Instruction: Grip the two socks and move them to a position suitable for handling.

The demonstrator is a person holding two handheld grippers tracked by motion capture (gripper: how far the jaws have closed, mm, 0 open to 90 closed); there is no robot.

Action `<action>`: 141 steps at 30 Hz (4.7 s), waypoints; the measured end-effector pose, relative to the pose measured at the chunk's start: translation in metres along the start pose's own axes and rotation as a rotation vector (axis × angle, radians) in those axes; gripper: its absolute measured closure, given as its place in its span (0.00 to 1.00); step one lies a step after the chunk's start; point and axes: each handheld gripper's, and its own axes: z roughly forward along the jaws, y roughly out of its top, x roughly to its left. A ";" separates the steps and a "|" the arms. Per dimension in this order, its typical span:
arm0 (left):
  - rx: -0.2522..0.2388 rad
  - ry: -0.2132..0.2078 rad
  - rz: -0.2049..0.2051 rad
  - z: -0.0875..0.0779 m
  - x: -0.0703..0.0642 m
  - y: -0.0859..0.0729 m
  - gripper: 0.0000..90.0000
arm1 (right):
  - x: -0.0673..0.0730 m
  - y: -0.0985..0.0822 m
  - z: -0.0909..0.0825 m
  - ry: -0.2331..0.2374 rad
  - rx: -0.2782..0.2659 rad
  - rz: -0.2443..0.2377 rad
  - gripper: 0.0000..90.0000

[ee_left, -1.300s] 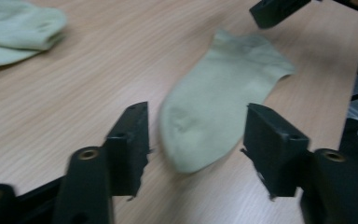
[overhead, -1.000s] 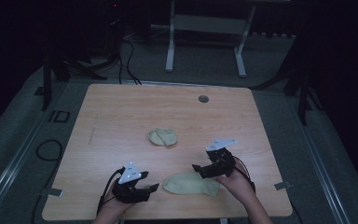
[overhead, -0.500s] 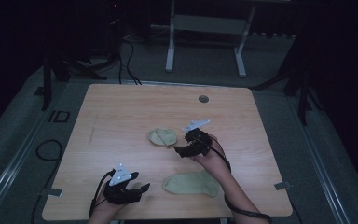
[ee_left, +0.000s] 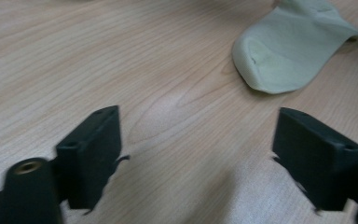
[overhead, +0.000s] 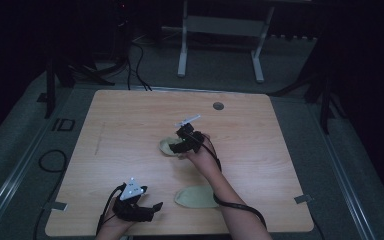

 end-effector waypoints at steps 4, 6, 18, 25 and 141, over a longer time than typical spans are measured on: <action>0.002 -0.015 0.019 -0.001 -0.003 0.002 0.12 | 0.003 0.006 0.016 -0.035 0.025 -0.017 0.41; 0.007 -0.010 0.022 -0.001 -0.003 0.002 0.09 | 0.003 0.007 0.021 -0.046 0.032 -0.020 0.41; 0.030 0.029 0.008 0.000 0.000 0.000 0.07 | 0.013 0.006 0.047 -0.166 0.063 -0.126 0.65; 0.031 0.017 0.006 0.001 -0.001 0.000 0.07 | 0.011 0.008 0.044 -0.177 0.074 -0.122 0.85; 0.236 0.093 0.074 0.121 0.018 0.119 0.98 | -0.069 -0.103 -0.108 -0.132 -0.004 -0.054 0.94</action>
